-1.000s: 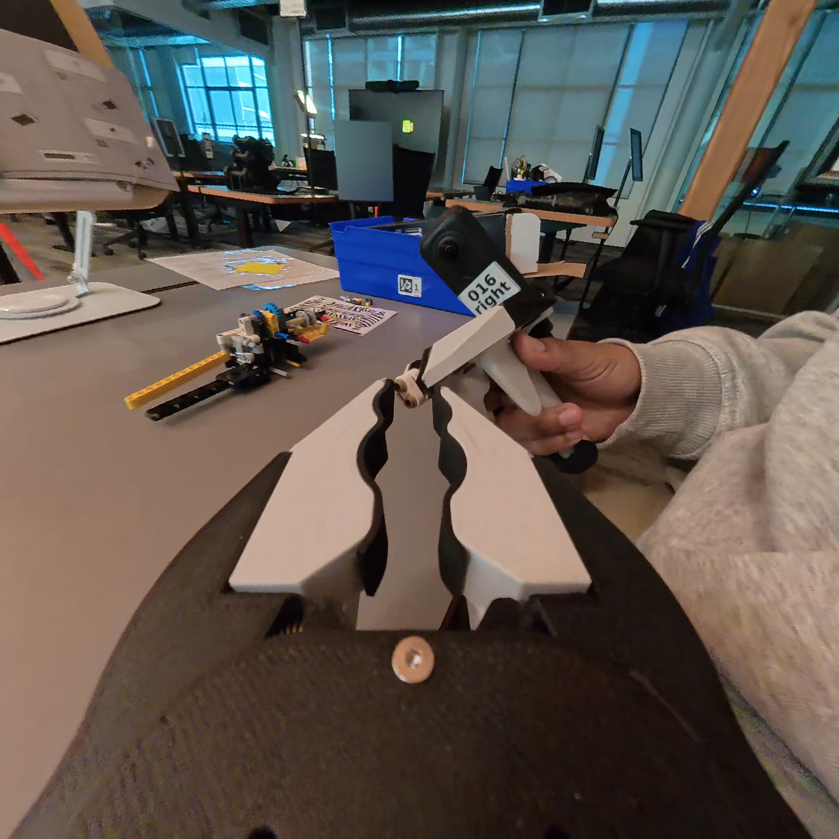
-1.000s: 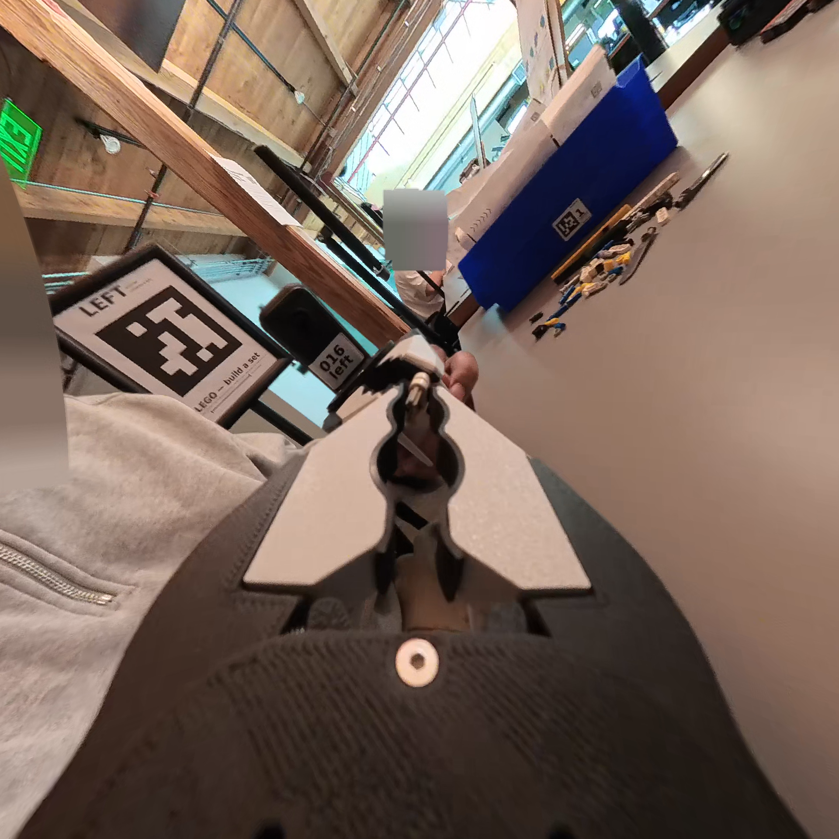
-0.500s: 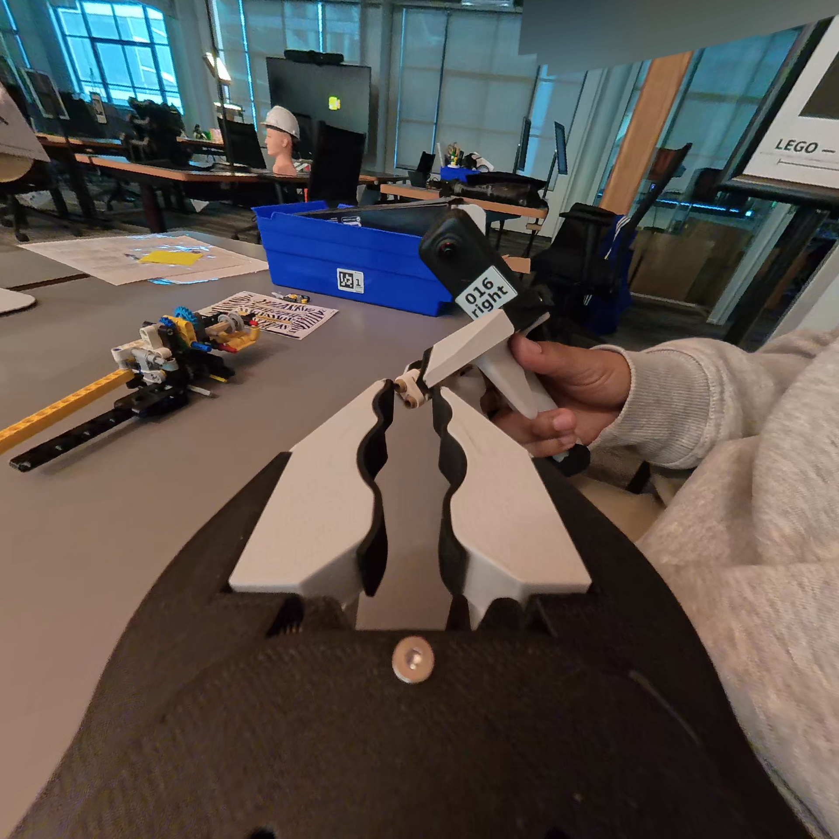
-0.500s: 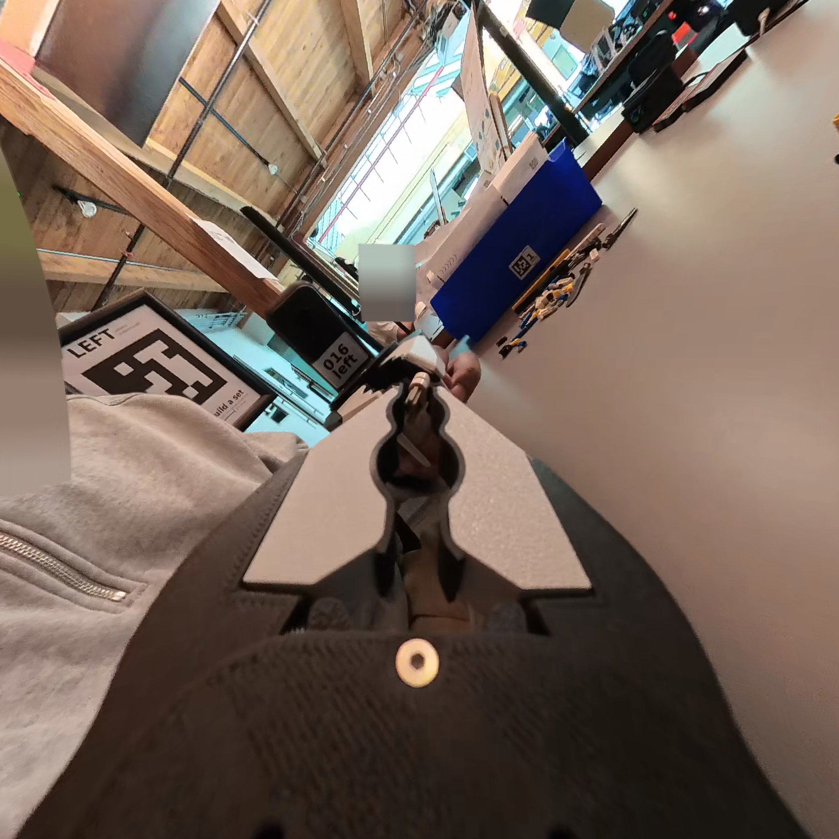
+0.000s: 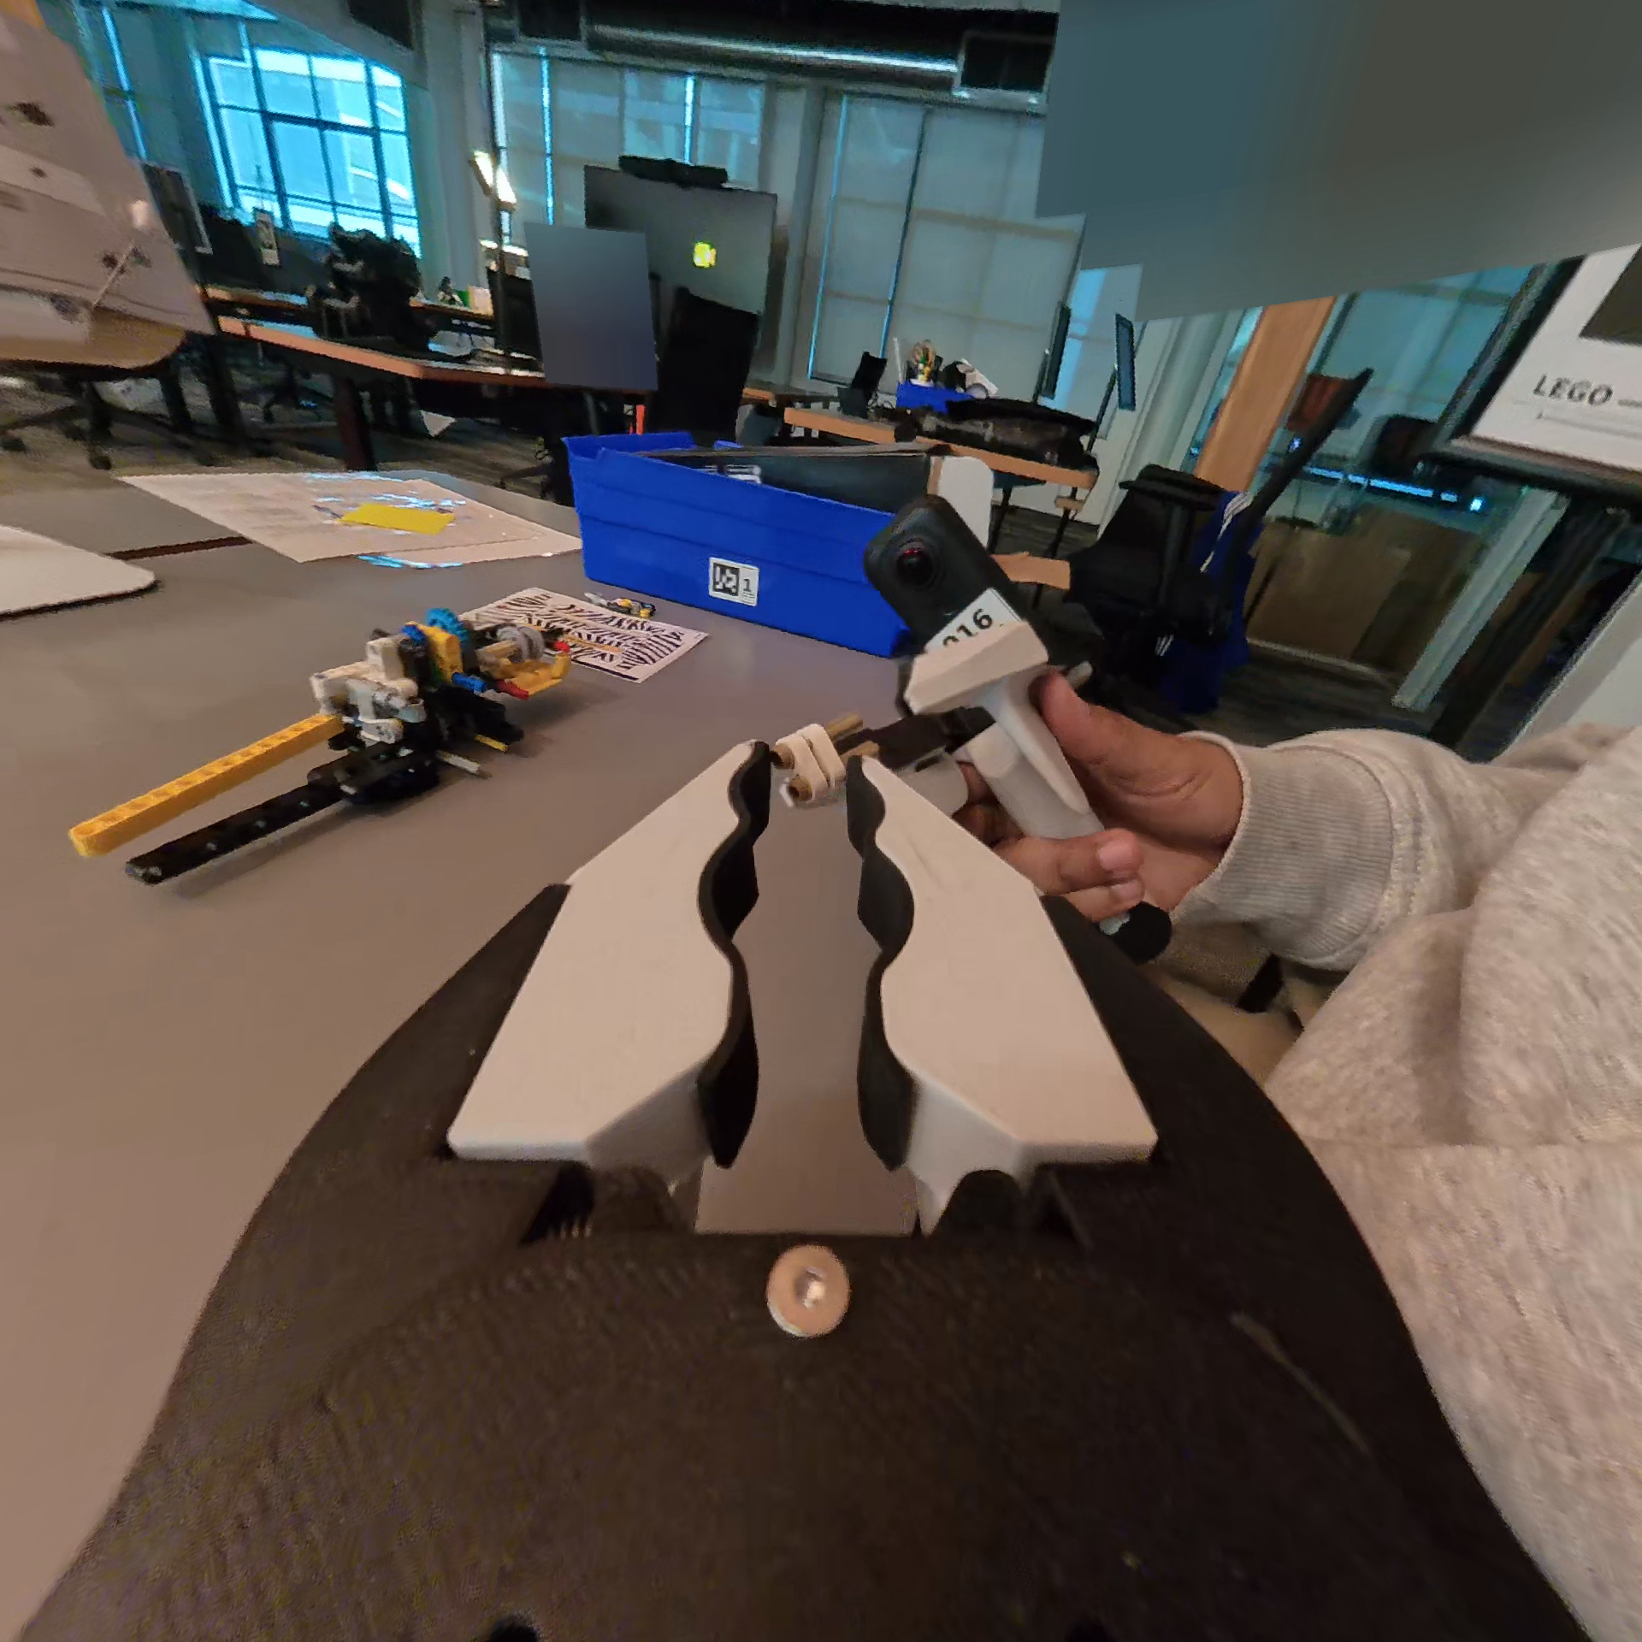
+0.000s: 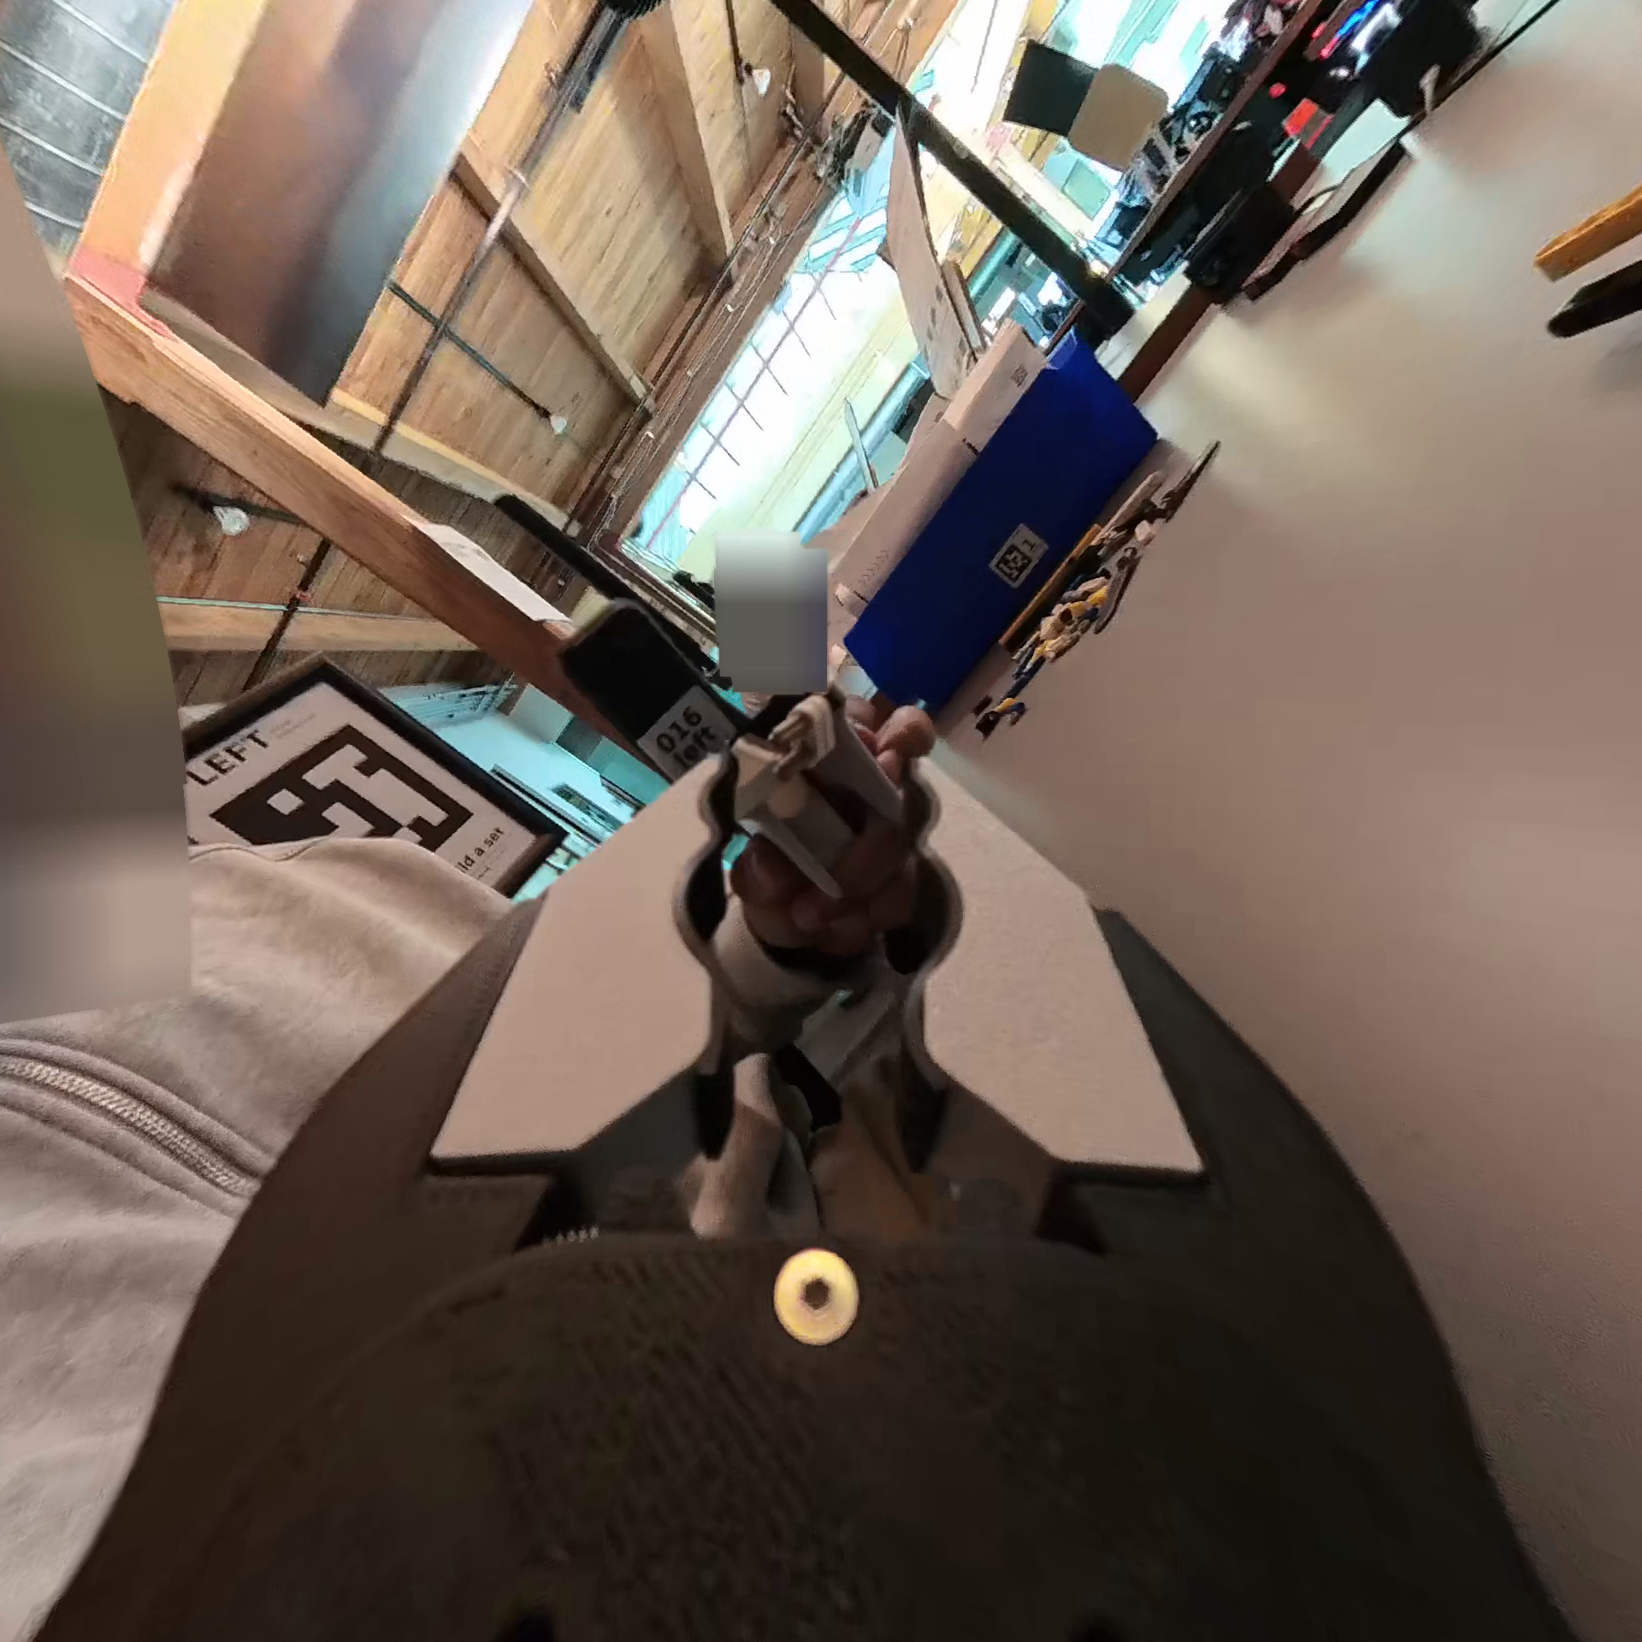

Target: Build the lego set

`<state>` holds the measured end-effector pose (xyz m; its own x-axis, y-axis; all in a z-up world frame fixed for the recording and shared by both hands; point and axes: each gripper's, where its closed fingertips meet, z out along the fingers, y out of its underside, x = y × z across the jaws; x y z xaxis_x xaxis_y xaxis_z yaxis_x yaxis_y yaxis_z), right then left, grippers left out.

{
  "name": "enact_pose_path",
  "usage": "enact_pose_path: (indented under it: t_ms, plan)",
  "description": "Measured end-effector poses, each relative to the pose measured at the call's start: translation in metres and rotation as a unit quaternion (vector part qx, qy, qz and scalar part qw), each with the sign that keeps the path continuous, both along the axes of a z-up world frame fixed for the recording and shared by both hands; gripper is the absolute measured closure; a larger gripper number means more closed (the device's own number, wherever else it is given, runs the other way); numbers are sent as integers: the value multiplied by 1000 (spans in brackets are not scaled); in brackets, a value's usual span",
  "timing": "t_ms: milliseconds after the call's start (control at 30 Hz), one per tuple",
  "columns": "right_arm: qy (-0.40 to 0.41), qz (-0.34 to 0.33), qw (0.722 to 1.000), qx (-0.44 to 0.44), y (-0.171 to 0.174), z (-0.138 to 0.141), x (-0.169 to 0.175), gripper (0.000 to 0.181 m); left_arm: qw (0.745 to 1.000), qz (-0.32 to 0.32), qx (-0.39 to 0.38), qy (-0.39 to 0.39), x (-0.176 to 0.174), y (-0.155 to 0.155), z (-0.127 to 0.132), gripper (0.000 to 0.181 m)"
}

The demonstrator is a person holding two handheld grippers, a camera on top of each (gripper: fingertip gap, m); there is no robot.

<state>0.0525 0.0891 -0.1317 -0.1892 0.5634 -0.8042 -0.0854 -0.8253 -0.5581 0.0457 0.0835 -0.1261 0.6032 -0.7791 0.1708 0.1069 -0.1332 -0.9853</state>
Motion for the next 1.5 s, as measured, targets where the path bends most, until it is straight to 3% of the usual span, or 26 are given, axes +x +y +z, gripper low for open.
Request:
enact_pose_path:
  t_ms: [167,400,567,667,900,1067,1500]
  plan:
    - [-26,4,998,50,-2,0,-2,139,999,6,-28,-32,-13,5,0,168]
    - [-28,17,997,74,-9,2,-7,148,1000,-8,-5,8,-4,-4,-3,168]
    - [-55,15,992,116,-14,-1,-11,174,1000,-12,-1,29,1,-7,-6,168]
    - [-77,-1,985,153,-14,-3,-11,178,1000,-12,-6,27,1,-6,-7,169]
    - [-128,-57,959,246,-7,-5,-12,178,998,-15,-62,-14,-4,-1,-11,157]
    - [-171,-90,937,292,-4,-10,-16,178,997,-1,-77,-24,-10,3,-12,167]
    - [-231,-152,879,389,-2,-11,-23,177,996,19,-83,-18,-14,6,-15,171]
